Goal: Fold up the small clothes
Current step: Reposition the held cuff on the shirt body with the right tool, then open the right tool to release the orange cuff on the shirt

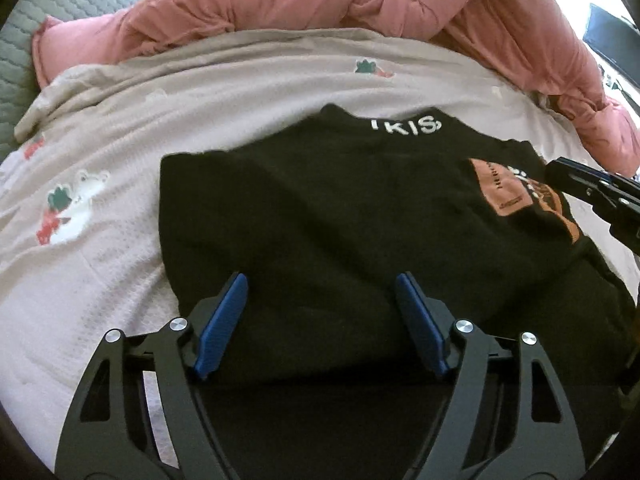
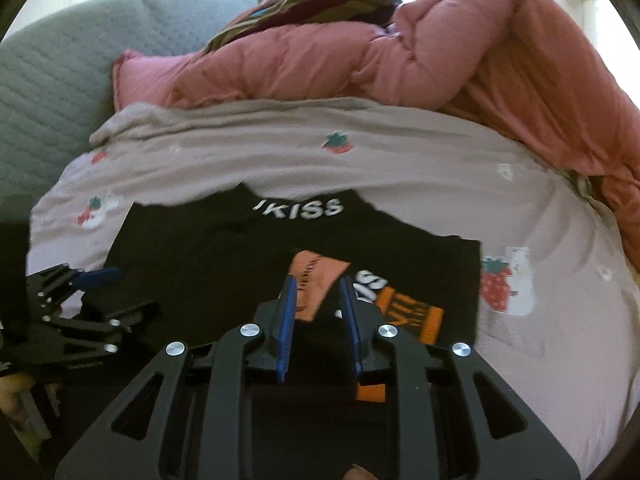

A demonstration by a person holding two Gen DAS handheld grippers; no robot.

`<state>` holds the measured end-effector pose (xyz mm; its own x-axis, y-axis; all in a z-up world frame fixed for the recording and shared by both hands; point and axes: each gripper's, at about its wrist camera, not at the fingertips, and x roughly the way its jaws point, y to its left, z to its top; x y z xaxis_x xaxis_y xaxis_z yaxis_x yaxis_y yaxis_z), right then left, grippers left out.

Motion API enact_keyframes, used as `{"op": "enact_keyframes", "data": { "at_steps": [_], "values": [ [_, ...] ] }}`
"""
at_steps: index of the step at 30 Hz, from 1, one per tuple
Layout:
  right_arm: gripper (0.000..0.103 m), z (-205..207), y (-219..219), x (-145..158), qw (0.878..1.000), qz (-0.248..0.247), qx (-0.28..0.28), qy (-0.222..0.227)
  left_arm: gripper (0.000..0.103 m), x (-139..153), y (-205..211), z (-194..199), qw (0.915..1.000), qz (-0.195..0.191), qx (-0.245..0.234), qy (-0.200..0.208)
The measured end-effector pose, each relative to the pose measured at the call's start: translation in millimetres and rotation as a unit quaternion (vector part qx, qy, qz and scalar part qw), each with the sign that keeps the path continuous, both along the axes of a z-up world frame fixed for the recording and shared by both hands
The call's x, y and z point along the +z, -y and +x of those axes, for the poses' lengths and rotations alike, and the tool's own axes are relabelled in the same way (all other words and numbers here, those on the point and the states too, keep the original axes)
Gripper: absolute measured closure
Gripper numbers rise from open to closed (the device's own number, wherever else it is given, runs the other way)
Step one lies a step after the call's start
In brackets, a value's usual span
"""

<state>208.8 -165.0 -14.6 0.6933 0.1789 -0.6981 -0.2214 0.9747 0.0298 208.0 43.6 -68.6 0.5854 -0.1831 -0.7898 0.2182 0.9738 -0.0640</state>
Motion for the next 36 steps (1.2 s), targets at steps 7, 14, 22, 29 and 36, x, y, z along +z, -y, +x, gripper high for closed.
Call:
{"op": "enact_keyframes", "data": {
  "at_steps": [7,14,22,29,36],
  "values": [
    [0.082,13,-18,-13,0.999,0.013,0.034,-0.031,0.034,0,-3,-1,1.0000,-0.003,0.002,0.001],
    [0.084,29,-6,-46,0.996,-0.061,-0.010,-0.065,0.033,0,-3,0,1.0000,-0.004,0.001,0.001],
    [0.080,29,6,-45,0.997,-0.014,-0.017,-0.080,0.033,2,-3,-2,1.0000,-0.003,0.004,0.005],
    [0.068,1,2,-27,0.998,0.011,0.014,-0.061,0.033,5,-4,-5,0.9999,0.000,0.008,0.009],
    [0.066,2,-3,-43,0.996,-0.011,0.010,-0.089,0.033,9,-4,-10,0.9998,0.002,0.010,0.015]
  ]
}}
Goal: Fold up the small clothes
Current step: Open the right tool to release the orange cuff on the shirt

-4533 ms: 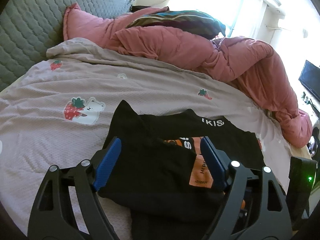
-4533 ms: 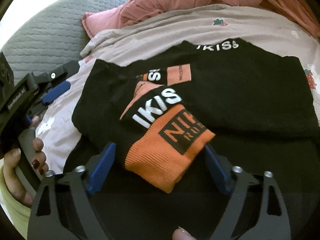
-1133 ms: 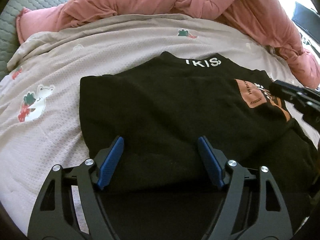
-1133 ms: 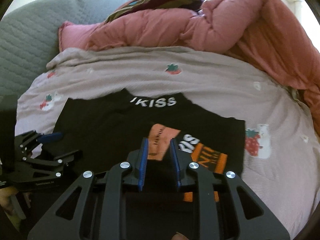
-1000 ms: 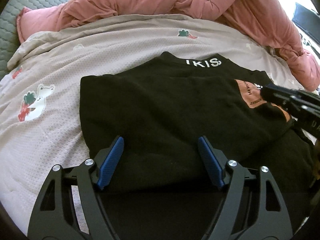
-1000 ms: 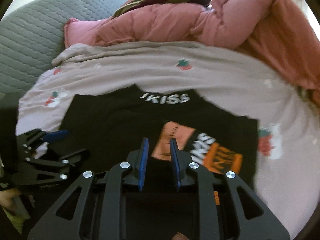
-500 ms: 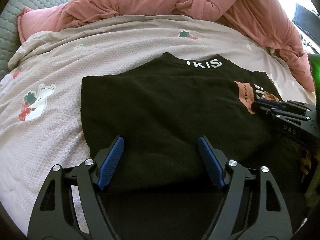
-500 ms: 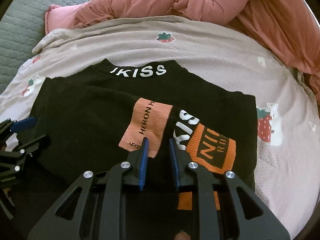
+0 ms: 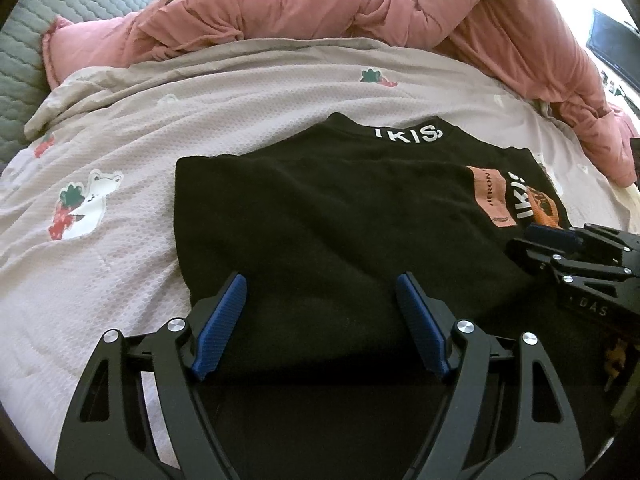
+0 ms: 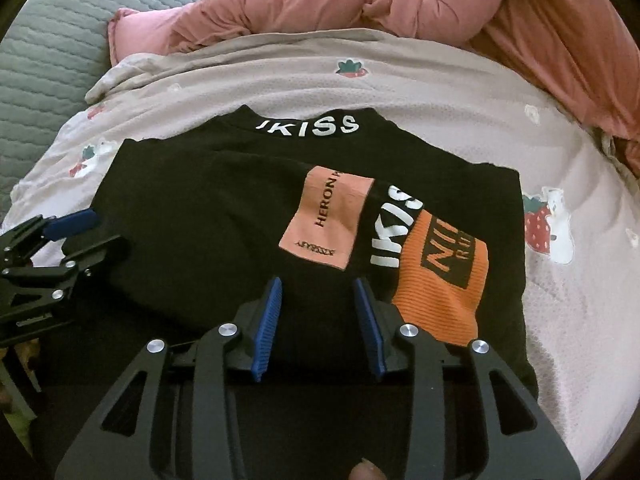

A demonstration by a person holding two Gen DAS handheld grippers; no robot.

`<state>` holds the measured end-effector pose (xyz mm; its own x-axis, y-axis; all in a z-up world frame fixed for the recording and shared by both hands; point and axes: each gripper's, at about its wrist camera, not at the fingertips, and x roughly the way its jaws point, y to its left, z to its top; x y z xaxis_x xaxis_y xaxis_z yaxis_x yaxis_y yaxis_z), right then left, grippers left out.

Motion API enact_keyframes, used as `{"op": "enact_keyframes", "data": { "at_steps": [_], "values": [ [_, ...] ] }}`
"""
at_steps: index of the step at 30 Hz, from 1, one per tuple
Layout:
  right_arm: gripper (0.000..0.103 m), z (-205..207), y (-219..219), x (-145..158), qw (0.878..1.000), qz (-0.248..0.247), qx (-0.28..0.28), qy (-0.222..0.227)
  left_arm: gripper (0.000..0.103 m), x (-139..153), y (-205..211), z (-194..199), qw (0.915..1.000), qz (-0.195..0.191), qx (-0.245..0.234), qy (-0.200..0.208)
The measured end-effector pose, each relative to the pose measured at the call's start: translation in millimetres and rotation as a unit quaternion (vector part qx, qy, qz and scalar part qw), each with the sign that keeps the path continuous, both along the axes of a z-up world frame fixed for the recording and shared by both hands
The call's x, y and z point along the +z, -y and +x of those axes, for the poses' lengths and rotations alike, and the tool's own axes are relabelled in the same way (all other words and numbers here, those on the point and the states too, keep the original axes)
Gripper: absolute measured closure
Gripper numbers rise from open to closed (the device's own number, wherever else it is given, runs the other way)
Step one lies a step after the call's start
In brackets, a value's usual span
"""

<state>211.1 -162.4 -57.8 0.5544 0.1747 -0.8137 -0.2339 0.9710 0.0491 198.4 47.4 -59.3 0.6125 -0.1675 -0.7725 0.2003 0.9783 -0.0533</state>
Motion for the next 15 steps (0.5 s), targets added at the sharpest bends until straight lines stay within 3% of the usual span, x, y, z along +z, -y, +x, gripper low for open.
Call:
{"op": "enact_keyframes", "data": {
  "at_steps": [5,13,15],
  "values": [
    [0.065,-2,4,3,1.000,0.014,-0.003,0.001,0.033,2,1,-2,1.0000,0.002,0.001,0.004],
    [0.049,-9,3,13,0.999,0.028,0.002,0.014,0.028,12,-3,-7,0.9997,-0.007,0.010,0.019],
    [0.045,-11,4,15,0.999,0.034,0.000,0.016,0.021,16,-6,-10,0.9995,-0.010,0.015,0.026]
  ]
}}
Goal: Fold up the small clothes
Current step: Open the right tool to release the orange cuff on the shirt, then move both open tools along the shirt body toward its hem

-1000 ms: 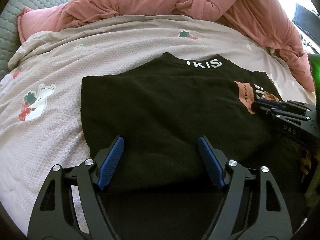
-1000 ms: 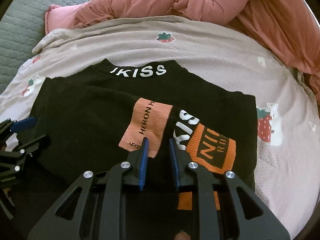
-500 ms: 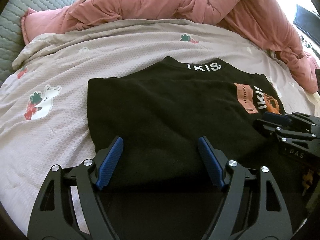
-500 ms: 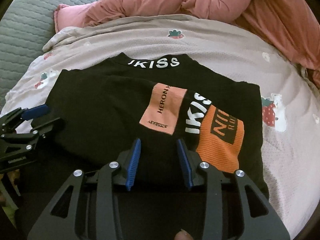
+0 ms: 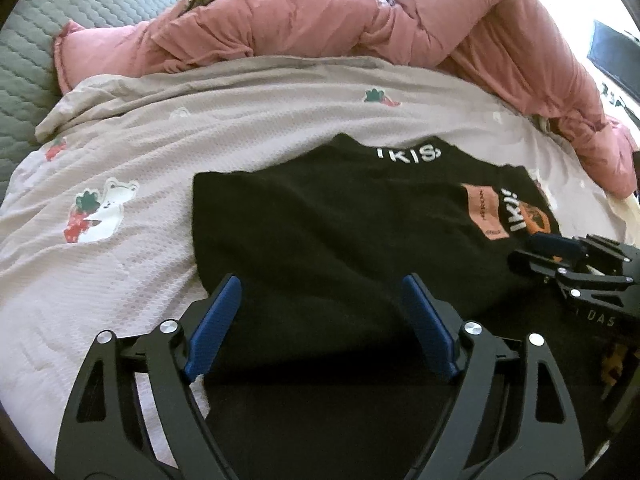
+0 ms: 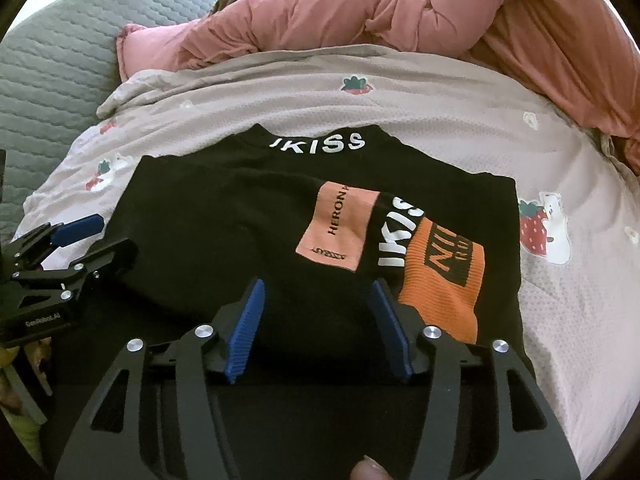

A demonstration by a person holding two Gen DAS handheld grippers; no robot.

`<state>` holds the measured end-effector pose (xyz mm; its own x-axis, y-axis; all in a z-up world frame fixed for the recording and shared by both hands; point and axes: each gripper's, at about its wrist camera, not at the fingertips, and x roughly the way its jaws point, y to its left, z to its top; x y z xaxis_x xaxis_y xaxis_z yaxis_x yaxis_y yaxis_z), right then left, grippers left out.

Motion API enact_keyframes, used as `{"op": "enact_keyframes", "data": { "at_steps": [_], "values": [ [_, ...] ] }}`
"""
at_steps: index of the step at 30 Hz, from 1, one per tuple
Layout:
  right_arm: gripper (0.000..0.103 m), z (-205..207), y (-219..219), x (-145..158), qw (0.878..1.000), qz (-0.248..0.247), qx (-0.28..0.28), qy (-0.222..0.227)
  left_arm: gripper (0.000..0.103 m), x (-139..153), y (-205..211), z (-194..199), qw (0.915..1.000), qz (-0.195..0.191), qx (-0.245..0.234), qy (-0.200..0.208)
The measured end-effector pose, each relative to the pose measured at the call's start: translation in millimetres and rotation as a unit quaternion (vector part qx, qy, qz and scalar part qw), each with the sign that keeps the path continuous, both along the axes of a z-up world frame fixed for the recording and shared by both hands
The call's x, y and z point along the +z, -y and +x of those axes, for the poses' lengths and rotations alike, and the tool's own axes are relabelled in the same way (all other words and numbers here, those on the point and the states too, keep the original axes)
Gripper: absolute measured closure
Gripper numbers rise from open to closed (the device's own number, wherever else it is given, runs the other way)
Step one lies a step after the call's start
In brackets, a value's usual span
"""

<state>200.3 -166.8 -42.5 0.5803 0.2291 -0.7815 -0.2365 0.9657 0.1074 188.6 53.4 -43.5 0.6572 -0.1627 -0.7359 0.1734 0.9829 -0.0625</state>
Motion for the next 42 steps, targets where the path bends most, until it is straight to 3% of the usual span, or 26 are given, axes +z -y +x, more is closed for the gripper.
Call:
{"op": "enact_keyframes", "data": {
  "at_steps": [4,6,11,42],
  "values": [
    [0.030,-3,1,6,1.000,0.000,-0.005,0.009,0.018,9,-4,-6,0.9998,0.000,0.010,0.016],
    [0.030,-4,2,7,1.000,0.003,-0.007,0.012,0.011,12,-6,-8,0.9996,-0.003,0.015,0.023],
    [0.018,-5,5,11,1.000,0.006,-0.016,0.016,0.010,18,-9,-11,0.9992,-0.005,0.023,0.032],
    [0.011,-31,26,48,0.998,0.011,-0.031,0.053,0.010,46,-15,-48,0.9935,0.008,0.071,0.089]
  ]
}}
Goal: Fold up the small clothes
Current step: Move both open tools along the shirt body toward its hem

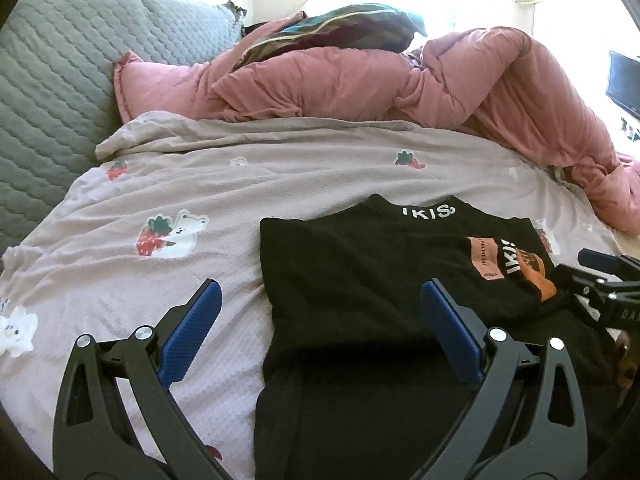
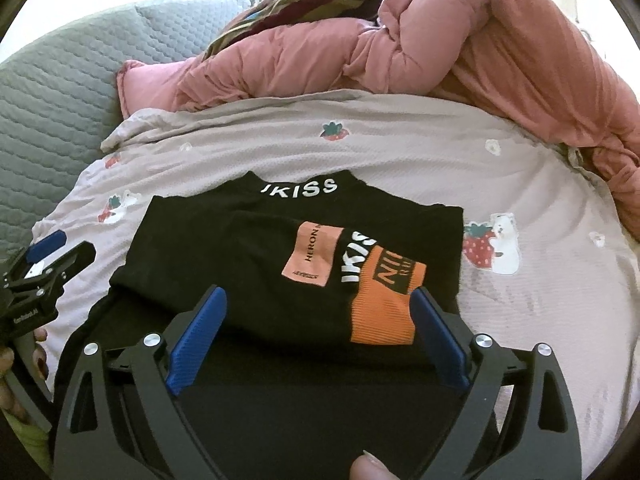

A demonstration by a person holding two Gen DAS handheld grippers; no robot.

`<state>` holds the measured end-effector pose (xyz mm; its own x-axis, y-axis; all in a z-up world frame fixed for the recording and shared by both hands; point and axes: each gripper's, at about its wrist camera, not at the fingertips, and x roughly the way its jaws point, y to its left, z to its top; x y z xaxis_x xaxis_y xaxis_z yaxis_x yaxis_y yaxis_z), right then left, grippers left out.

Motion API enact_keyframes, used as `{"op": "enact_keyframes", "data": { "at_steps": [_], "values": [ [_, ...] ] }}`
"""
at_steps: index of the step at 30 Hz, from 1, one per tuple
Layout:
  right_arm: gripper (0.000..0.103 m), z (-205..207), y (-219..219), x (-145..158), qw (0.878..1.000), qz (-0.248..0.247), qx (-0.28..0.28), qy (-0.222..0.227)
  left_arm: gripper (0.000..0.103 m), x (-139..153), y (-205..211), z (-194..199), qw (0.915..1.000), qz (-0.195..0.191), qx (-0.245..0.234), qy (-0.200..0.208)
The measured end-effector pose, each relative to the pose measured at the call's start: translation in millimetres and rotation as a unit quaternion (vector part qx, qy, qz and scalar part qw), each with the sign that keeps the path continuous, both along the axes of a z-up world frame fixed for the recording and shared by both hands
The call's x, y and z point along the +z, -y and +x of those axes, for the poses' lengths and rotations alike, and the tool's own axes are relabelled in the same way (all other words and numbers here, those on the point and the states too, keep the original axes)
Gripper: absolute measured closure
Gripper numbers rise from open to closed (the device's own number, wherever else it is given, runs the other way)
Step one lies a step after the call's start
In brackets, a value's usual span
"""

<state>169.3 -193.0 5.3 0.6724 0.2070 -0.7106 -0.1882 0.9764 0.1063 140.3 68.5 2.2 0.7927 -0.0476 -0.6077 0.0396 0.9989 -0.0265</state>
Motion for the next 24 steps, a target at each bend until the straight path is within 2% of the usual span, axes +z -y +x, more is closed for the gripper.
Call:
{"op": "enact_keyframes", "data": {
  "at_steps": [9,24],
  "values": [
    [0.010,-14,11,12,1.000,0.001,-0.006,0.011,0.010,1,-3,-19,0.9999,0.001,0.013,0.011],
    [0.009,-41,32,27,1.000,0.005,-0.012,0.024,0.010,-5,-10,-44,0.9994,0.009,0.034,-0.003]
  ]
}}
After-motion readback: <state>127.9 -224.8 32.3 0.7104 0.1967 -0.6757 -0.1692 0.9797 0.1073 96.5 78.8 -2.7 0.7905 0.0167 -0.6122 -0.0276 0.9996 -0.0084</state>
